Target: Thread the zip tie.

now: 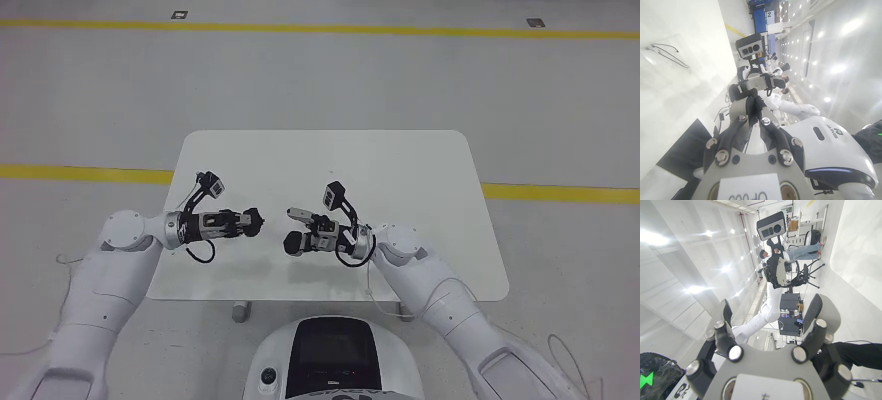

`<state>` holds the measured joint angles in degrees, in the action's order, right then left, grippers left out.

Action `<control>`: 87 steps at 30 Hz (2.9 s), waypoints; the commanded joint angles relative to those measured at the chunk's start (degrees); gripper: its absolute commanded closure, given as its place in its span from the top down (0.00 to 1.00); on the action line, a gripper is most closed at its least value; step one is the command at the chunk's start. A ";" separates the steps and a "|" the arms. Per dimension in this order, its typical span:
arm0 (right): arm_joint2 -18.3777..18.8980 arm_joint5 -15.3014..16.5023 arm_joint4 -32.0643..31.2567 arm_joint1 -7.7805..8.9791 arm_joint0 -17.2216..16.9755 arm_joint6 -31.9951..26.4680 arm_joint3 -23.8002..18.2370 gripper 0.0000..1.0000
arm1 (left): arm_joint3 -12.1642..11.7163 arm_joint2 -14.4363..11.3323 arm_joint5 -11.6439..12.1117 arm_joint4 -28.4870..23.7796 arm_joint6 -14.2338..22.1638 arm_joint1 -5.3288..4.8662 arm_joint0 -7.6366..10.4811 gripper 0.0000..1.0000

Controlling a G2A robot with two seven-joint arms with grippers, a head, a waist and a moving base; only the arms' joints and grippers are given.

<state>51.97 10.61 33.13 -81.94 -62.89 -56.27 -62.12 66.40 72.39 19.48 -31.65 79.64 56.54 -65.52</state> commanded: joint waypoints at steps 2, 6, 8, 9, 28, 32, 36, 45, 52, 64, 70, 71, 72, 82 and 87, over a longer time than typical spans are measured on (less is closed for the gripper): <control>0.00 0.00 0.00 0.00 0.00 0.00 0.00 1.00 | 0.01 -0.09 0.00 -0.36 0.00 -0.05 0.03 0.00; 0.00 0.00 0.00 0.00 0.00 0.00 0.00 1.00 | 0.19 -0.20 0.00 -0.34 -0.84 0.00 -0.09 0.00; 0.00 0.00 0.00 0.00 0.00 0.00 0.00 1.00 | 0.20 -0.52 0.00 -0.66 -1.68 0.12 -0.30 0.00; 0.00 0.00 0.00 0.00 0.00 0.00 0.00 1.00 | 0.11 -0.33 0.00 -1.52 -1.68 0.20 -0.21 0.00; 0.00 0.00 0.00 0.00 0.00 0.00 0.00 1.00 | 5.26 5.61 0.00 4.67 0.00 2.69 -1.51 0.00; 0.00 0.00 0.00 0.00 0.00 0.00 0.00 1.00 | 5.26 5.61 0.00 4.67 0.00 2.69 -1.51 0.00; 0.00 0.00 0.00 0.00 0.00 0.00 0.00 1.00 | 5.26 5.61 0.00 4.67 0.00 2.69 -1.51 0.00; 0.00 0.00 0.00 0.00 0.00 0.00 0.00 1.00 | 5.26 5.61 0.00 4.67 0.00 2.69 -1.51 0.00; 2.71 -1.41 -5.34 1.39 -1.59 3.58 -3.46 1.00 | 5.26 5.61 0.00 4.67 0.00 2.69 -1.51 0.00; 5.21 -14.40 -26.35 4.51 -3.21 9.63 -13.16 1.00 | 5.26 5.61 0.00 4.67 0.00 2.69 -1.51 0.00; 5.19 -14.58 -28.11 4.63 -3.28 11.08 -13.74 1.00 | 5.26 5.61 0.00 4.67 0.00 2.69 -1.51 0.00; 5.19 -14.58 -28.11 4.63 -3.28 11.08 -13.74 1.00 | 5.26 5.61 0.00 4.67 0.00 2.69 -1.51 0.00; 5.19 -14.58 -28.11 4.63 -3.28 11.08 -13.74 1.00 | 5.26 5.61 0.00 4.67 0.00 2.69 -1.51 0.00; 1.70 -27.27 -37.94 4.47 3.67 10.04 -15.86 1.00 | 5.26 5.61 0.00 4.67 0.00 2.69 -1.51 0.00; -2.88 -30.09 -43.46 3.50 9.32 7.55 -11.74 1.00 | 5.26 5.61 0.00 4.67 0.00 2.69 -1.51 0.00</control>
<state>50.16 -19.69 -9.19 -78.17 -54.81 -48.39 -75.50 71.65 78.00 19.48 -26.98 79.64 59.23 -67.03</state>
